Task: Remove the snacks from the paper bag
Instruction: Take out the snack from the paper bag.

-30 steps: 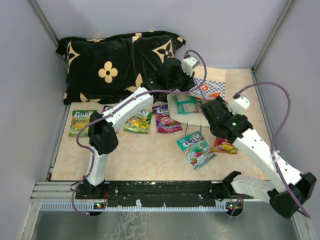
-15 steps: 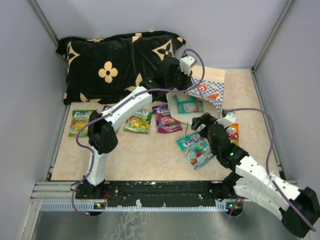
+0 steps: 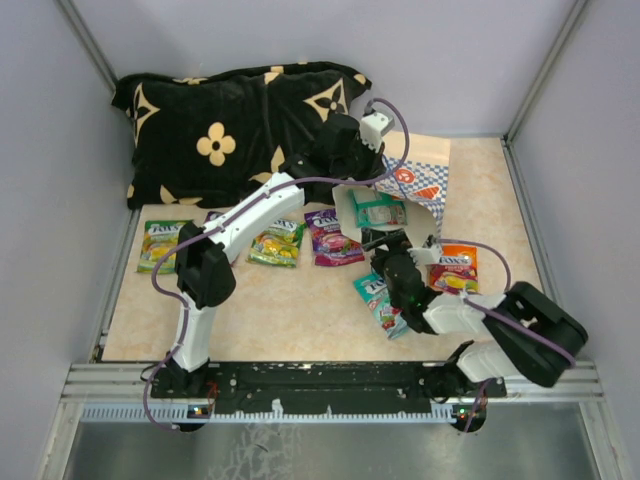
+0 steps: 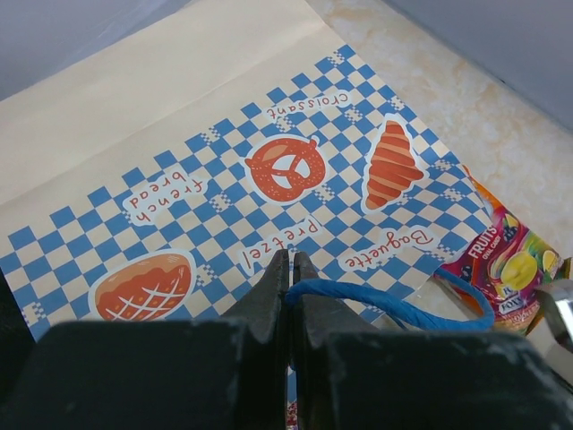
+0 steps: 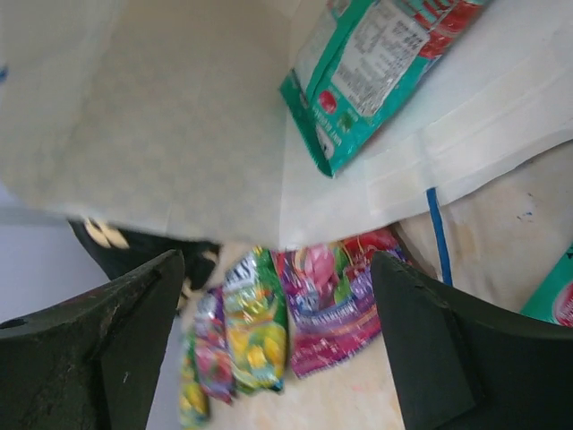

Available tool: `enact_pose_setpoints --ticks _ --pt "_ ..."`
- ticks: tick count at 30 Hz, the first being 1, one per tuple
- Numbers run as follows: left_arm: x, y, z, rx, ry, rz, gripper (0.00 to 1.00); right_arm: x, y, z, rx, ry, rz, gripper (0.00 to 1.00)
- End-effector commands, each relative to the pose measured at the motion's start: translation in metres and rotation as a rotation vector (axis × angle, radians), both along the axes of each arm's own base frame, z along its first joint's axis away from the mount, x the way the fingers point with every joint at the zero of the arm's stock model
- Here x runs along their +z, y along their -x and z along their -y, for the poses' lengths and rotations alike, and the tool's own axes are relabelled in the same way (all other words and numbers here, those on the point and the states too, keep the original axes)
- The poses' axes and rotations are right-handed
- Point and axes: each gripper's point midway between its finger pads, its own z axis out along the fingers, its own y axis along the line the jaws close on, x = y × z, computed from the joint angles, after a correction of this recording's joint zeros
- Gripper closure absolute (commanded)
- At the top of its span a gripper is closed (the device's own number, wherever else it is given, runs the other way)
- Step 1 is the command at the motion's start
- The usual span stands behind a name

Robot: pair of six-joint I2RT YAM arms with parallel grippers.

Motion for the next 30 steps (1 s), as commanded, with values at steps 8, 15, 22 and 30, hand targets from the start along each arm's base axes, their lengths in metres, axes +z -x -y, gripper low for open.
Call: enact_pose_setpoints --ticks 8,15,22,30 --pt "0.019 0.03 0.01 -0.084 0.042 -0.031 1.0 -0.016 -0.071 0.014 -0.347 -0.604 -0.033 0.21" --pt "0.021 0.039 0.015 -0.098 0.036 -0.027 1.0 -0.066 -0.081 0.02 -0.469 -0.611 -0.161 0.2" --pt "0.021 0.041 0.012 -0.095 0.03 -0.029 1.0 -0.084 -0.11 0.018 -0.49 -0.628 -0.189 0.21" --pt "0.017 0.037 0.01 -0.084 0.008 -0.017 1.0 -0.049 -0.155 0.014 -0.351 -0.552 -0.036 0.62"
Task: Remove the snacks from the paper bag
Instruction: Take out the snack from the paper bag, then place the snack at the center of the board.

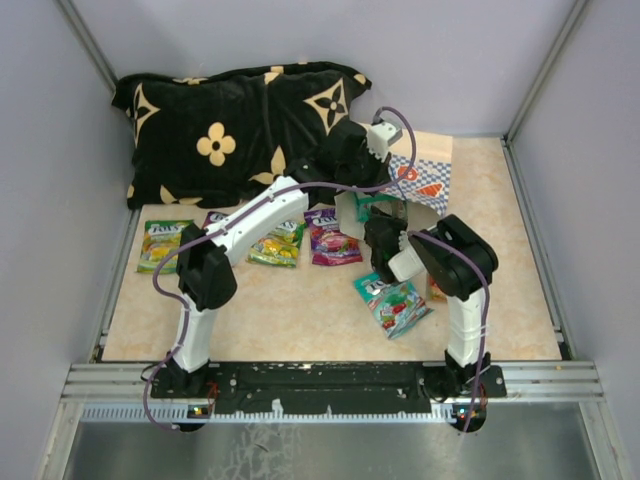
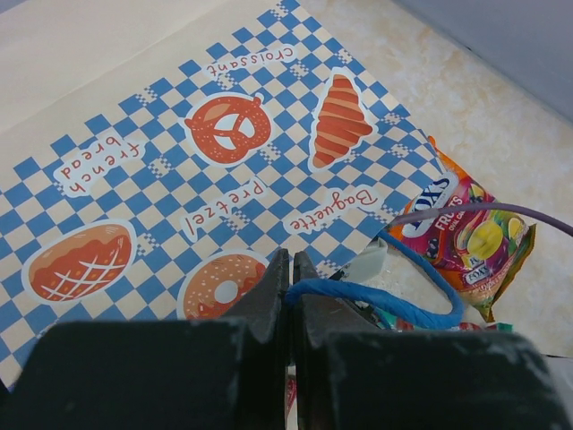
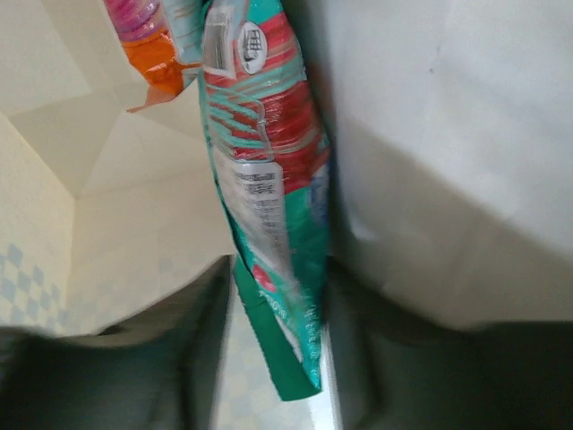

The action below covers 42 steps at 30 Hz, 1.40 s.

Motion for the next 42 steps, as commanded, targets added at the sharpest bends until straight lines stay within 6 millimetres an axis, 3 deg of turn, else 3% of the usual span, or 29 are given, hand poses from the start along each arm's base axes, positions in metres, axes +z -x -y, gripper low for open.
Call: enact_pose_setpoints --ticks 1,3,4,9,16,20,23,25,27,30,33,34,35,36,37,39,42 --pt "0.028 0.004 -0.008 0.003 0.019 0.048 1.0 0.031 -0.024 0.0 0.083 0.096 0.142 0.74" --pt "0.029 0.001 -0.008 0.011 0.014 0.058 1.0 0.042 -0.026 -0.003 0.148 0.135 0.172 0.95" --pt "0.028 -0.002 -0.008 0.016 0.012 0.064 1.0 0.047 -0.023 -0.007 0.187 0.15 0.181 1.0" --pt "0.032 -0.021 -0.011 0.078 0.015 0.099 1.0 0.072 0.013 -0.036 0.441 0.214 0.194 1.0" --pt "0.037 -0.046 -0.023 0.178 0.025 0.157 1.0 0.106 0.107 -0.039 0.691 0.394 0.21 1.0" --pt "0.04 -0.058 -0.029 0.205 0.03 0.189 1.0 0.134 0.162 -0.021 0.796 0.583 0.204 1.0" --pt "0.042 -0.065 -0.031 0.216 0.039 0.2 1.0 0.144 0.202 0.013 0.834 0.742 0.114 1.0" --pt "0.046 -0.066 -0.03 0.208 0.046 0.211 1.0 0.142 0.23 0.037 0.847 0.789 0.041 1.0" --pt "0.046 -0.068 -0.029 0.203 0.046 0.223 1.0 0.126 0.255 0.052 0.886 0.797 -0.057 1.0" --pt "0.043 -0.071 -0.031 0.204 0.028 0.242 1.0 0.104 0.28 0.059 0.952 0.771 -0.144 0.92" --pt "0.043 -0.075 -0.033 0.215 0.023 0.258 1.0 0.087 0.286 0.063 0.951 0.757 -0.189 0.82" --pt "0.041 -0.075 -0.032 0.211 0.024 0.255 1.0 0.085 0.286 0.064 0.949 0.76 -0.189 0.74" --pt "0.041 -0.075 -0.031 0.203 0.027 0.254 1.0 0.084 0.285 0.065 0.948 0.775 -0.19 0.53" --pt "0.041 -0.075 -0.03 0.197 0.028 0.252 1.0 0.085 0.283 0.066 0.945 0.796 -0.19 0.31" --pt "0.041 -0.075 -0.029 0.192 0.029 0.25 1.0 0.09 0.28 0.068 0.938 0.821 -0.189 0.19" --pt "0.039 -0.074 -0.028 0.186 0.026 0.248 1.0 0.107 0.27 0.069 0.924 0.877 -0.165 0.08" --pt "0.036 -0.077 -0.027 0.183 0.02 0.247 1.0 0.135 0.25 0.058 0.915 0.919 -0.094 0.05"
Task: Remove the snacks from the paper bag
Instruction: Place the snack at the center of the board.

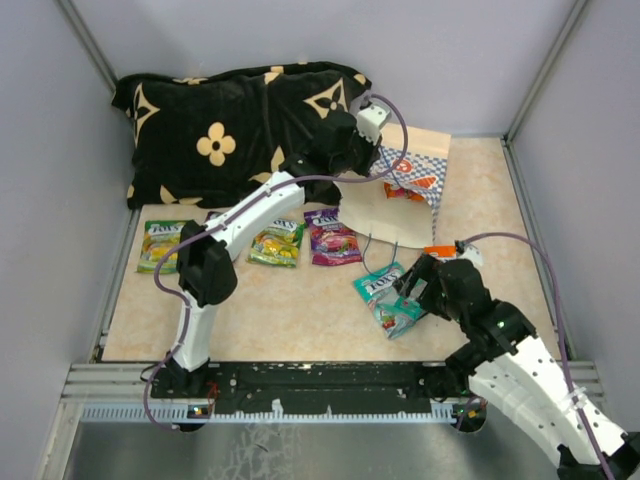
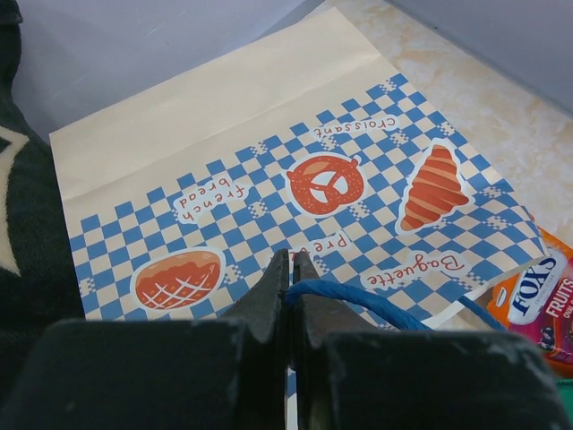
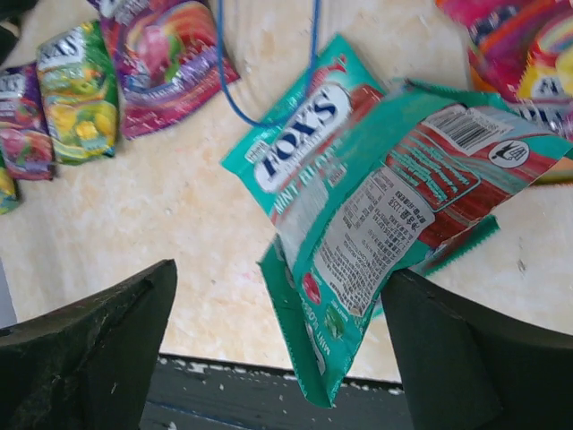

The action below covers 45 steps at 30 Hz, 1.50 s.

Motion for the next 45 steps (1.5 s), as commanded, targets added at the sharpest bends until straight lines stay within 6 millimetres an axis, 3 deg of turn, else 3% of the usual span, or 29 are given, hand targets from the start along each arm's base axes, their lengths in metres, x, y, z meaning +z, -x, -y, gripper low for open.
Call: enact_pose_setpoints --ticks 1,6,11,17,20,23,26,30,33,36,39,41,45 --pt "0.01 -0.01 0.004 -0.009 0.015 0.037 1.0 0.063 -0.04 -0.017 0.025 -0.004 0.19 0.05" --pt "0.012 -0.011 0.003 -0.015 -0.003 0.038 1.0 0.1 -0.07 -0.041 -0.055 0.042 0.282 0.1" --pt "0.016 -0.014 -0.002 -0.008 -0.016 0.049 1.0 0.13 -0.069 -0.038 -0.146 0.204 0.344 0.09" --pt "0.022 -0.02 -0.008 0.005 -0.01 0.055 1.0 0.155 -0.076 -0.055 -0.093 0.183 0.446 0.09" --pt "0.027 -0.021 -0.009 0.012 0.002 0.048 1.0 0.141 -0.075 -0.073 -0.072 0.05 0.46 0.12" --pt "0.031 -0.018 -0.008 0.013 0.028 0.029 1.0 0.124 -0.076 -0.086 -0.141 -0.229 0.487 0.14" --pt "0.033 -0.011 -0.003 -0.016 0.059 -0.003 1.0 0.103 -0.088 -0.086 -0.243 -0.531 0.481 0.03" --pt "0.033 0.002 0.003 -0.067 0.089 -0.059 1.0 0.085 -0.126 -0.083 -0.345 -0.691 0.481 0.01" --pt "0.03 0.009 0.006 -0.088 0.103 -0.1 1.0 0.093 -0.158 -0.098 -0.366 -0.852 0.493 0.01" --pt "0.027 0.015 0.004 -0.096 0.087 -0.129 1.0 0.089 -0.19 -0.111 -0.378 -0.977 0.481 0.01" --pt "0.021 0.02 0.0 -0.089 0.04 -0.13 1.0 0.072 -0.221 -0.113 -0.42 -1.022 0.468 0.1" --pt "0.017 0.013 -0.013 -0.002 -0.014 -0.108 1.0 0.053 -0.238 -0.107 -0.47 -1.055 0.455 0.15" --pt "0.014 0.018 -0.02 0.004 -0.031 -0.114 1.0 0.025 -0.258 -0.082 -0.557 -1.148 0.446 0.25"
